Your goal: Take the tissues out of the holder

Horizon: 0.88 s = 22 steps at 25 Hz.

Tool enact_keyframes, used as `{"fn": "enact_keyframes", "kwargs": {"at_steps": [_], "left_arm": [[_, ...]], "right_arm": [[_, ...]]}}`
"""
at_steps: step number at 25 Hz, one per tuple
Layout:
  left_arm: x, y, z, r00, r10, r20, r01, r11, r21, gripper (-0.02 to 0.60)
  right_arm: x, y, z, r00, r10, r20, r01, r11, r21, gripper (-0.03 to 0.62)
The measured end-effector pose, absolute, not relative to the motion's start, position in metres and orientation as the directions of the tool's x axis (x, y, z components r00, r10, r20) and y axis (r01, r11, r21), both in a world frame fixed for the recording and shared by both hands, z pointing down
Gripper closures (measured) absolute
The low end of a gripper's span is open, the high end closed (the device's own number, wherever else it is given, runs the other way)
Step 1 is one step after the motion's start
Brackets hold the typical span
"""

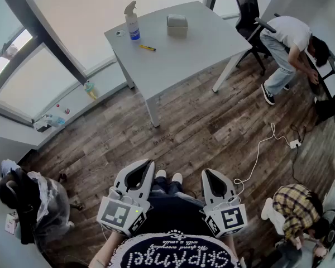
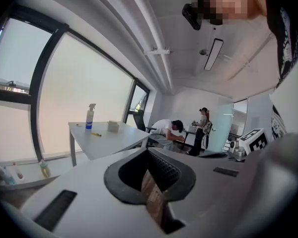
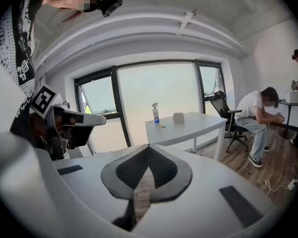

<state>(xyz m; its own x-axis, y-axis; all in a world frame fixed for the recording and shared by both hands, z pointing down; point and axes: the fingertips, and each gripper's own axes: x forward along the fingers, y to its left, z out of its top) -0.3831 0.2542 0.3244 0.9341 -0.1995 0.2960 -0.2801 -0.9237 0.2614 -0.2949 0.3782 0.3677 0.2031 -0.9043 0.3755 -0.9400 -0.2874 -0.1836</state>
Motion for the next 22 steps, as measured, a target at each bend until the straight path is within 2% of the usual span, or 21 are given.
{"fn": "enact_keyframes", "kwargs": {"at_steps": [5, 22], "left_arm": [[-0.379, 0.261, 0.318, 0.934, -0.209, 0.290, -0.294, -0.911, 0.289, 0.580], [-0.361, 0.291, 0.315, 0.940, -0.241, 0.240, -0.296, -0.928, 0.229, 0.580]], "right_arm": [[-0.294, 0.385, 0.366, 0.205, -0.904, 0.376, -0.940, -0.289, -0.182, 0.582], [-0.273, 0.422, 0.368, 0.189, -0.918, 0.349, -0.950, -0.260, -0.171, 0.582]]}}
